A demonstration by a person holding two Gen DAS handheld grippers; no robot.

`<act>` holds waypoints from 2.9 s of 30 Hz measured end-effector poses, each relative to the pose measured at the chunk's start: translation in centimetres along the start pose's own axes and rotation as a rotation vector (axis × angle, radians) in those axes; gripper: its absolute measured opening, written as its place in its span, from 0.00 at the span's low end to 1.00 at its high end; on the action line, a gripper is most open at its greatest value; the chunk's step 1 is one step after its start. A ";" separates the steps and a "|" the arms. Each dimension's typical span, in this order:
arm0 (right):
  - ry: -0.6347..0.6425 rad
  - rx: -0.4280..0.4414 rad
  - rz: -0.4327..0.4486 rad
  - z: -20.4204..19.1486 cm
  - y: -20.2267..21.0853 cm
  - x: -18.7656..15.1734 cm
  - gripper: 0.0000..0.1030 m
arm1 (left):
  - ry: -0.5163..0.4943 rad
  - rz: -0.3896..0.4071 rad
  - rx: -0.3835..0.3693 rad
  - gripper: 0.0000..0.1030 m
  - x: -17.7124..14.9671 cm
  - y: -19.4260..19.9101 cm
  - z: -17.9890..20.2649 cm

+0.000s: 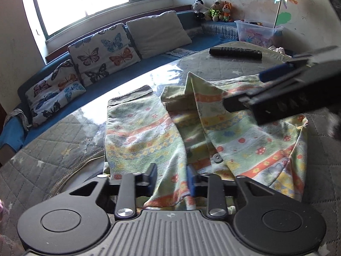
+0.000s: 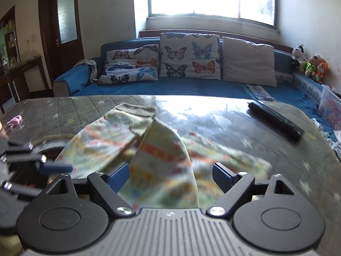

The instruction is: Fold clothes

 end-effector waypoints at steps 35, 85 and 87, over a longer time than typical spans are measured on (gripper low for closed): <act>-0.269 -0.084 0.143 8.7 13.6 -2.6 0.06 | 0.283 0.078 0.191 0.01 -6.3 13.5 -8.8; -0.263 -0.443 -0.067 15.4 21.6 -17.2 0.40 | 0.232 0.037 0.151 0.46 -11.5 18.2 -6.0; -0.259 -0.411 -0.057 15.0 20.8 -16.5 0.40 | 0.221 0.034 0.140 0.46 -11.1 17.4 -5.7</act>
Point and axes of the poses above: each gripper's, at about its wrist camera, not at the fingertips, and y roughly against the way its jaws point, z to its right, x to its top, the point moved 8 cm from there along -y, roughly the way its jaws point, and after that the axes turned 5 degrees about z, right-handed, at the moved point
